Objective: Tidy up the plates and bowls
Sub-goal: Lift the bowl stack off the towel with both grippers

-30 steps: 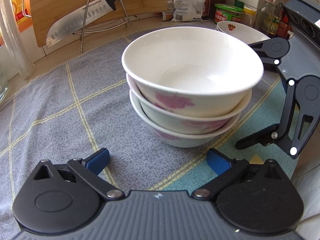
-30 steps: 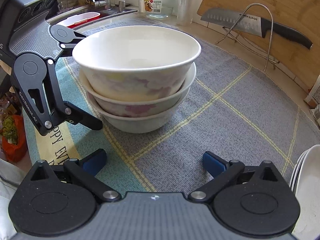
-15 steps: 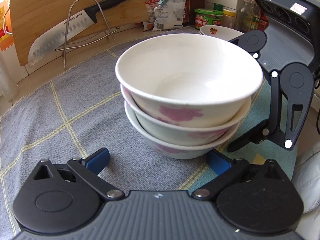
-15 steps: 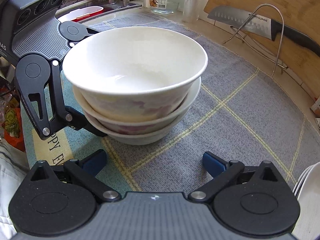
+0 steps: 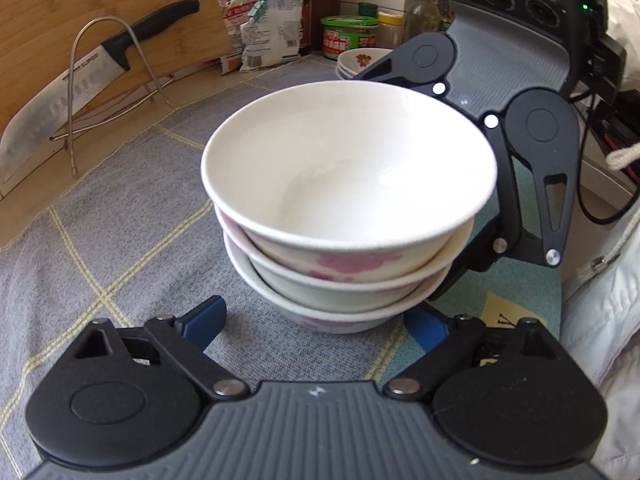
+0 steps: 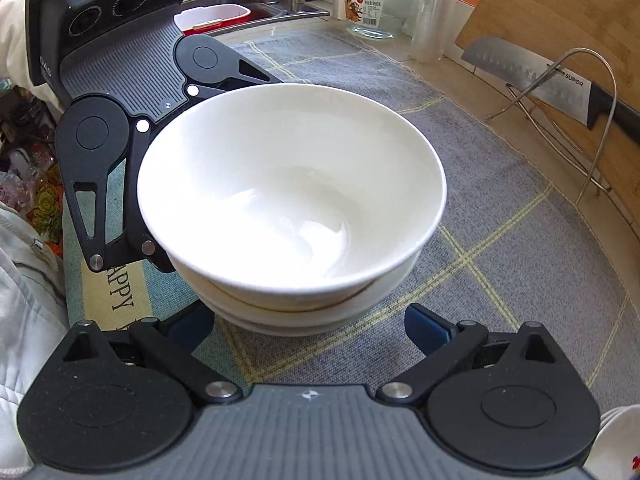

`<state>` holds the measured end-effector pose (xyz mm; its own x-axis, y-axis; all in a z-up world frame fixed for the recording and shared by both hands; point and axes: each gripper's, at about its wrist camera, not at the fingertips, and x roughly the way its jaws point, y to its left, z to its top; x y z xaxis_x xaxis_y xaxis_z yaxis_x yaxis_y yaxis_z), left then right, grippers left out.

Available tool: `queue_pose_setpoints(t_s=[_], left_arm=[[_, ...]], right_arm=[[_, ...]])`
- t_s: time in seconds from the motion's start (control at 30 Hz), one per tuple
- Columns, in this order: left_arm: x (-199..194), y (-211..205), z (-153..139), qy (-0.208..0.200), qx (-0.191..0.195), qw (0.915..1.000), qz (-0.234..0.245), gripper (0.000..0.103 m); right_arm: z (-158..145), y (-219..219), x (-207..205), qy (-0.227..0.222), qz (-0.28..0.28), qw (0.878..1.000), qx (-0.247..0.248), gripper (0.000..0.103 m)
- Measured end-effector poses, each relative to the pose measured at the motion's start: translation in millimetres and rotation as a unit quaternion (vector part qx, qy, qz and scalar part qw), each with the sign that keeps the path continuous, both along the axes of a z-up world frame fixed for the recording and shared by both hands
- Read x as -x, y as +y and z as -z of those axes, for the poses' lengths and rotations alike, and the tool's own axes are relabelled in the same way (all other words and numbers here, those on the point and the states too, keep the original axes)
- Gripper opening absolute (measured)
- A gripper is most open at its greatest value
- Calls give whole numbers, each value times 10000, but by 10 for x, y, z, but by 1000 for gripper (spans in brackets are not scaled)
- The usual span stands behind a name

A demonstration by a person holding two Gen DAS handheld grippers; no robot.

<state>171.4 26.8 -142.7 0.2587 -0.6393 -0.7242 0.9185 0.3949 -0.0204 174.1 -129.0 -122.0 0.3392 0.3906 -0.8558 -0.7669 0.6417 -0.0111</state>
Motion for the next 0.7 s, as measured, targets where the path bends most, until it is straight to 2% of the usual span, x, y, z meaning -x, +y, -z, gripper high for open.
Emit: queue_pose_setpoints(t_s=[0.17,0.37,0.7], left_arm=[[-87,7,-74,66,66,9983,574,88],[-216,7,-91,262,42,9940,1058,83],[-282,-17,-68,340,-3,9900,1367,84]], right_arm=[[-16,29,-66,70,-281,9995,107,94],[-26,79,-110,120,-521,9984,184,92],[-72,109,-147,217,-724,9969,217,91]])
